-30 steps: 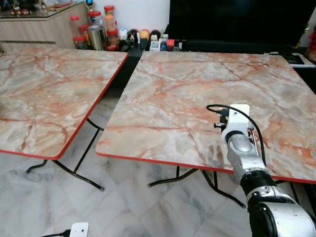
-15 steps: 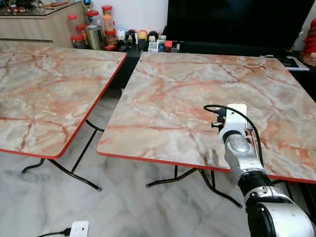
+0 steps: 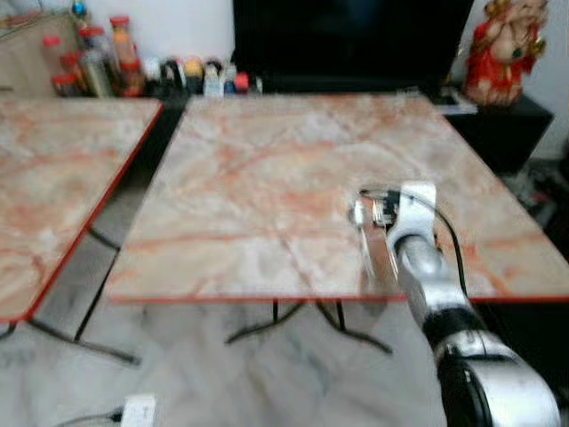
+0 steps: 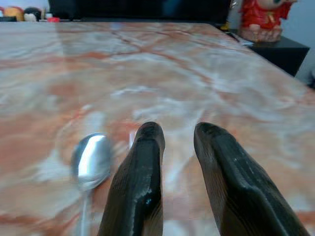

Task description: Setting the table

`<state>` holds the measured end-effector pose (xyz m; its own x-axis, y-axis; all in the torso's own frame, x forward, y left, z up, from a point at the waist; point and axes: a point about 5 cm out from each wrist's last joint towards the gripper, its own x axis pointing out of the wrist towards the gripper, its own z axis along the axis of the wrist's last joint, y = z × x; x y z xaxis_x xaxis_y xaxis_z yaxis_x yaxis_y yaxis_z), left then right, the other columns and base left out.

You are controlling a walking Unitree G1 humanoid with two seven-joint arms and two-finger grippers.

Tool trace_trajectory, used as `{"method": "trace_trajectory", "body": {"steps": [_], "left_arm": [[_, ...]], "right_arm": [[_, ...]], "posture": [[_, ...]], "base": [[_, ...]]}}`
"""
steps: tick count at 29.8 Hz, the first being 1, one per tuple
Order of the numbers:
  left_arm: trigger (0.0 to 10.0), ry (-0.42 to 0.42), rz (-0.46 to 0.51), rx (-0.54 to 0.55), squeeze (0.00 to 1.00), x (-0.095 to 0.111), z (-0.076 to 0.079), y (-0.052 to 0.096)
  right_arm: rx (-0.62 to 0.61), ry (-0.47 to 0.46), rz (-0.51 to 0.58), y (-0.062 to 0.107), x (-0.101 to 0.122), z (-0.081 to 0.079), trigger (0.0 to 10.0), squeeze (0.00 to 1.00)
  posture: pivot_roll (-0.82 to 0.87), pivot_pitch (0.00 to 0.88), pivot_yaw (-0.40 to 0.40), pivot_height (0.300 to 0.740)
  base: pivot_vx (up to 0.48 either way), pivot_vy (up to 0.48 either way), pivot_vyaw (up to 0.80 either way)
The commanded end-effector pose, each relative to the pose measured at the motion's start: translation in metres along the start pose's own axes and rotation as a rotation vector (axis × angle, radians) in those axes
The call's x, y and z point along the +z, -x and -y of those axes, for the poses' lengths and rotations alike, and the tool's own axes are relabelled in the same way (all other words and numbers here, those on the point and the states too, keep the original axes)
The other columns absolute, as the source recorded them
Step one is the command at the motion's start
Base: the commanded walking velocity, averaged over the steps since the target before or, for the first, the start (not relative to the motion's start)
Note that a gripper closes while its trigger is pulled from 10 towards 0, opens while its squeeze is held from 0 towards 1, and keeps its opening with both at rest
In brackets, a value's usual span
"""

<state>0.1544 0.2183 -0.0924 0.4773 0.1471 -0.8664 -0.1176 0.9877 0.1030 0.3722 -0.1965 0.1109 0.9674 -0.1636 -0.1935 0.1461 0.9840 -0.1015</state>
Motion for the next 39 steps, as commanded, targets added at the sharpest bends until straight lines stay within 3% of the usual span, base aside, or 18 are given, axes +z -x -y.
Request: {"method": "trace_trajectory", "body": {"steps": [1, 9, 12, 16, 22, 36, 39], "left_arm": [[10.0, -0.015, -0.006, 0.024, 0.00, -0.001, -0.009, 0.001], [10.0, -0.009, -0.006, 0.025, 0.00, -0.001, -0.005, 0.000], [10.0, -0.003, 0.001, 0.020, 0.00, 0.001, 0.000, 0.000], [10.0, -0.005, 0.003, 0.018, 0.00, 0.001, 0.001, 0.000], [10.0, 0.007, -0.004, 0.033, 0.00, 0.000, -0.009, 0.000], [10.0, -0.006, -0.001, 0.050, 0.00, 0.005, -0.027, 0.001], [10.0, -0.028, 0.010, 0.057, 0.00, 0.009, -0.032, 0.002]], "right_arm": [[0.035, -0.011, 0.009, -0.001, 0.004, -0.011, 10.0, 0.00], [0.131, 0.066, 0.018, 0.003, 0.000, -0.023, 10.0, 0.00], [0.132, 0.014, 0.013, 0.003, -0.002, -0.024, 10.0, 0.00], [0.151, 0.021, 0.008, 0.004, -0.002, -0.026, 10.0, 0.00], [0.158, 0.018, 0.002, 0.005, -0.004, -0.027, 10.0, 0.00], [0.161, 0.002, -0.001, 0.006, -0.006, -0.028, 10.0, 0.00], [0.158, -0.002, -0.005, 0.006, -0.007, -0.028, 10.0, 0.00]], "posture": [[0.03, 0.000, -0.026, 0.728], [0.03, 0.000, -0.027, 0.728], [0.02, 0.000, -0.028, 0.728], [0.02, 0.000, -0.028, 0.728], [0.02, 0.000, -0.025, 0.728], [0.02, 0.000, -0.022, 0.728], [0.03, 0.000, -0.020, 0.728]], "base": [[0.244, -0.326, 0.00], [0.091, -0.114, 0.28], [0.000, 0.000, 0.53], [0.000, 0.000, 0.00], [0.000, 0.043, 0.00], [0.000, 0.480, 0.00], [0.000, 0.000, 0.00]]}}
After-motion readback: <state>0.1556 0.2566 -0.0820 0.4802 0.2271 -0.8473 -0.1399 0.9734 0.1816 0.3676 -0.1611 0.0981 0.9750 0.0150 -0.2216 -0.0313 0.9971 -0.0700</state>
